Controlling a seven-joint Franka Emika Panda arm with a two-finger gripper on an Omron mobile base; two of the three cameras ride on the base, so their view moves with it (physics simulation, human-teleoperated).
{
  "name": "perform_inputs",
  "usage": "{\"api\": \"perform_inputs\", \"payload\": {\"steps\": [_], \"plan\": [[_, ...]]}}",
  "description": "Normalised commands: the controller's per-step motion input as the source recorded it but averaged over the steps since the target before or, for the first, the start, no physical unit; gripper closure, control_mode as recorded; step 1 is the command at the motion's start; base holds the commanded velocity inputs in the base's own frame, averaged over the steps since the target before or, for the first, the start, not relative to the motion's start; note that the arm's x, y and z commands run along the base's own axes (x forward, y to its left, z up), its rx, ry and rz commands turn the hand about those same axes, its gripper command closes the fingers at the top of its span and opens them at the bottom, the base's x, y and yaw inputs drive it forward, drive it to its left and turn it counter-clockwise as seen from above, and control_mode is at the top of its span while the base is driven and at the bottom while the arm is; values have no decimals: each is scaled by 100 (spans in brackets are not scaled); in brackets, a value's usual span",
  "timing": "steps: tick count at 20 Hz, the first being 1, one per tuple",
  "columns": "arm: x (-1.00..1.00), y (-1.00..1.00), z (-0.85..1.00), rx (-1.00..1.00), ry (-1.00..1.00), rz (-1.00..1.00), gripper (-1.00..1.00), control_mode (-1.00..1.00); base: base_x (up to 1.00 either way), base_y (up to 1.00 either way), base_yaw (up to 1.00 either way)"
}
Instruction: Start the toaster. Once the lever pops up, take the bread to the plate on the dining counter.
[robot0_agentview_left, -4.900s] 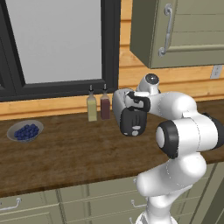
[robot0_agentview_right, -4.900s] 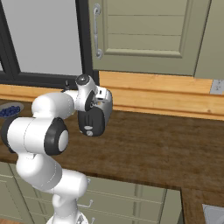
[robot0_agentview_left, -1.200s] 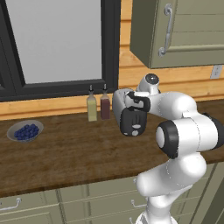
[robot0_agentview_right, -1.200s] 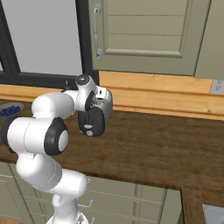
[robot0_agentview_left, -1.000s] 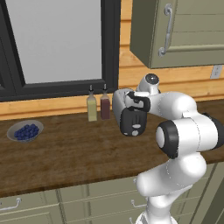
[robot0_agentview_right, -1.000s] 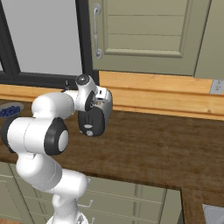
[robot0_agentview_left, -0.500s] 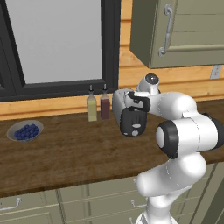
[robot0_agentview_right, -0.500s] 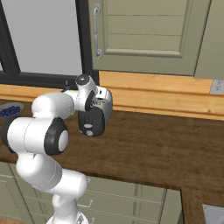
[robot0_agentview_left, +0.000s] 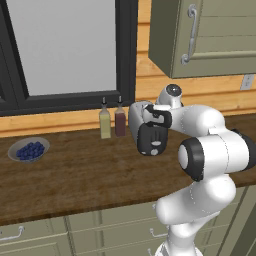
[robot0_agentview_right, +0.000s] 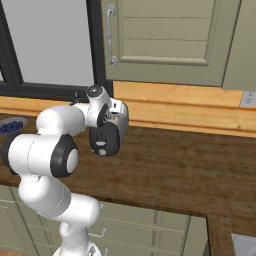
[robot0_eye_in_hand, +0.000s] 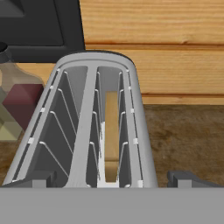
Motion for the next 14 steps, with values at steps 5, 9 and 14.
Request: {"api": "perform_inputs", "payload": {"steps": [5,9,14], "plan": [[0,0,0,0,0,0,-100,-100,0,0,0],[0,0,0,0,0,0,-100,-100,0,0,0],[0,0,0,0,0,0,-100,-100,0,0,0]]}}
